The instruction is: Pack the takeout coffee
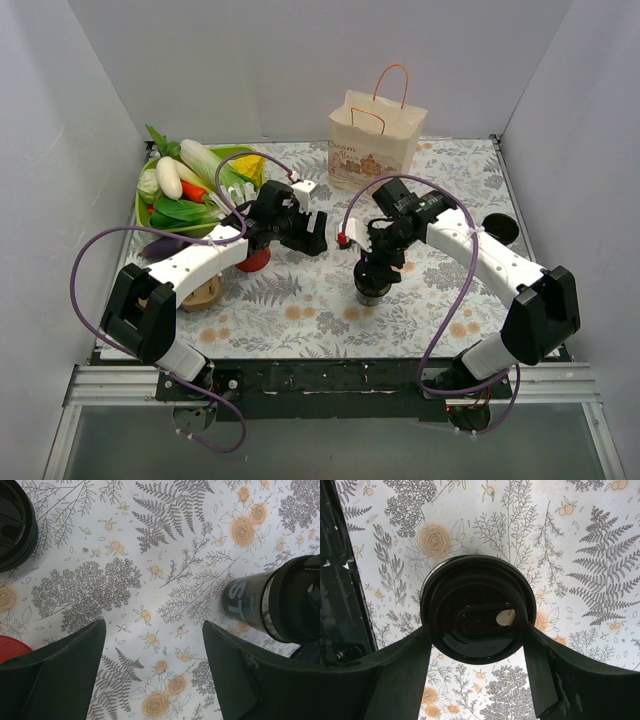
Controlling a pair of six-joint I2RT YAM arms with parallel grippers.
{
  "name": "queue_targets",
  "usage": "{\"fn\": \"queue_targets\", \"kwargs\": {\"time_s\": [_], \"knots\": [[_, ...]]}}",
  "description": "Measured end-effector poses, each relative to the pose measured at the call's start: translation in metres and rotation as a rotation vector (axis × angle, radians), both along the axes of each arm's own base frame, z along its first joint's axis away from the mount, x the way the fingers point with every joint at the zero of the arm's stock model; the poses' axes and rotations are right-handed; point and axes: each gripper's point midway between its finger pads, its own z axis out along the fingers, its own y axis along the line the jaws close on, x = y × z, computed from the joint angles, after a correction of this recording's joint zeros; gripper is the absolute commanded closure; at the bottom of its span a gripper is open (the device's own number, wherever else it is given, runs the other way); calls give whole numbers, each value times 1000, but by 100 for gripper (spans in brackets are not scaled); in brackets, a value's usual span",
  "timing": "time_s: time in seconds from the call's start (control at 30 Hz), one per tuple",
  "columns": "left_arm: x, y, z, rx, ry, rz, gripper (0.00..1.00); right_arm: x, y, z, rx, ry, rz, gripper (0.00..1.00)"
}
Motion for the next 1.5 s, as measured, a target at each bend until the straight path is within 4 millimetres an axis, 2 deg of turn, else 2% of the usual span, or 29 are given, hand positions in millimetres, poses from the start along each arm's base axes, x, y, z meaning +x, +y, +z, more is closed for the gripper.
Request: {"fn": "queue_targets", "kwargs": {"time_s": [0.43, 0.83, 1.27, 1.5], "knots": [[0, 0, 0, 0, 1, -1, 21, -5, -2, -20, -69, 21, 18, 52], [-2, -1, -1, -10, 12, -4, 21, -5, -2, -22, -62, 9, 16, 50], [-44, -44, -4, -241, 192, -204, 23, -12, -1, -31, 62, -68, 23, 50], [-58, -60, -33, -288, 339, -295, 26, -6, 5, -31, 150, -38, 2, 50]]}}
